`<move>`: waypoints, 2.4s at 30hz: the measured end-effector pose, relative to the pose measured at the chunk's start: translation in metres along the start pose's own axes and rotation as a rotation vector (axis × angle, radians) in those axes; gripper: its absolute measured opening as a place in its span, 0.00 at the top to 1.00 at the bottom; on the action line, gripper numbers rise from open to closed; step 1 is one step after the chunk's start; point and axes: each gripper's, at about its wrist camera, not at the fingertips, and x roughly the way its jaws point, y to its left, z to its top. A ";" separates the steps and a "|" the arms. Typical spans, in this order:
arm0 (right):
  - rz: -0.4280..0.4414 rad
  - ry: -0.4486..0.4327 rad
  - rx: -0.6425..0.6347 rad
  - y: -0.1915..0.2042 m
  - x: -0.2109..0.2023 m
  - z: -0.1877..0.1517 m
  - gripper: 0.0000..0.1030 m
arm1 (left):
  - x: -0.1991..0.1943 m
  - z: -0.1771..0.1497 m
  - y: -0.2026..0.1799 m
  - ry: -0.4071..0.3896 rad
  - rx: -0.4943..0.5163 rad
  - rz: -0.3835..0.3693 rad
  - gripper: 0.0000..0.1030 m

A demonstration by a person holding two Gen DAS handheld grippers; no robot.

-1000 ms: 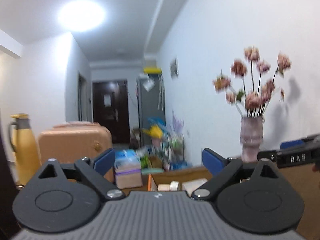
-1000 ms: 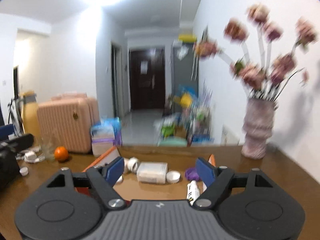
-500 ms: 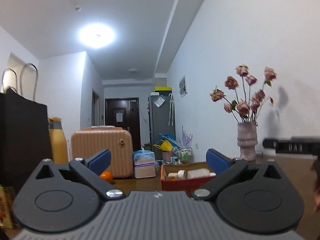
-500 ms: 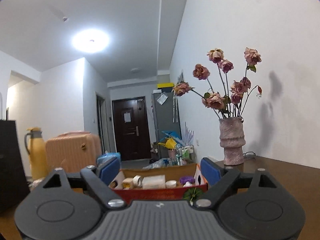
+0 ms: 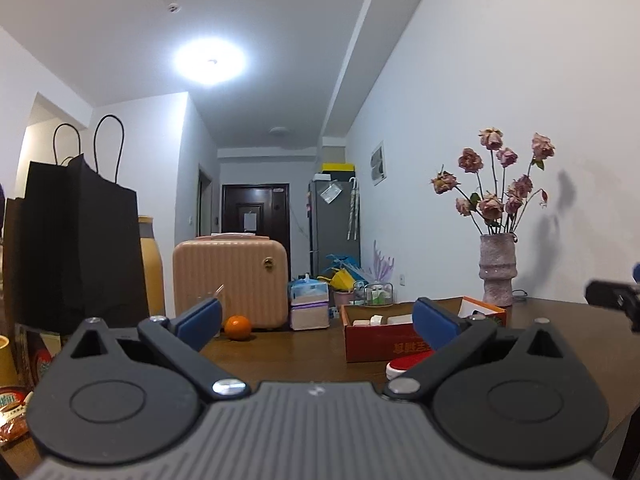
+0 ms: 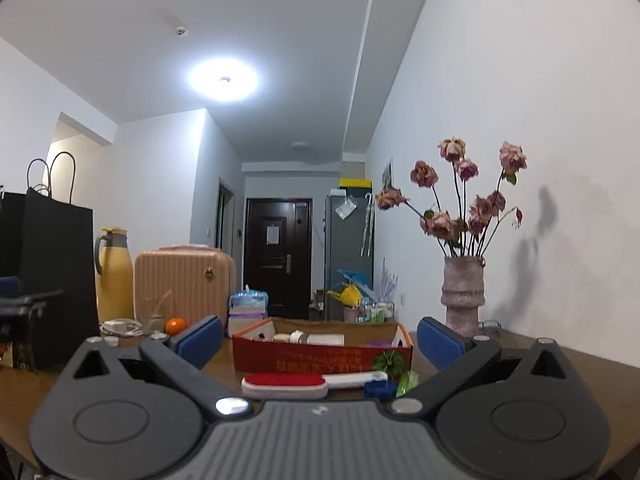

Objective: Organize rigid objects
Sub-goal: 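Withdraw both tools from the box back over the table, then grasp the blue cap with the left gripper while the right grasps the green spray bottle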

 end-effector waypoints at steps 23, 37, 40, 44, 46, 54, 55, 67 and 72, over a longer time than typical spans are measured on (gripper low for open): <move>-0.172 0.190 0.127 -0.066 0.050 -0.051 0.00 | 0.091 -0.028 -0.079 0.183 -0.003 -0.154 0.00; -0.012 0.576 0.109 -0.112 0.204 -0.053 0.23 | 0.218 -0.034 -0.141 0.494 0.072 -0.284 0.00; 0.004 0.612 0.089 -0.125 0.241 -0.052 0.31 | 0.248 -0.039 -0.156 0.548 0.062 -0.335 0.00; 0.012 0.643 0.140 -0.148 0.286 -0.050 0.49 | 0.277 -0.041 -0.182 0.577 0.085 -0.394 0.02; 0.019 0.677 0.188 -0.160 0.309 -0.055 0.56 | 0.290 -0.045 -0.193 0.589 0.074 -0.427 0.06; 0.070 0.734 0.248 -0.176 0.341 -0.071 0.68 | 0.345 -0.066 -0.239 0.699 0.087 -0.516 0.24; 0.069 0.729 0.253 -0.180 0.338 -0.071 0.71 | 0.349 -0.068 -0.243 0.704 0.088 -0.524 0.24; 0.072 0.732 0.300 -0.215 0.329 -0.071 0.71 | 0.378 -0.083 -0.277 0.740 0.112 -0.562 0.35; 0.079 0.746 0.266 -0.209 0.330 -0.072 0.71 | 0.375 -0.085 -0.276 0.746 0.120 -0.553 0.46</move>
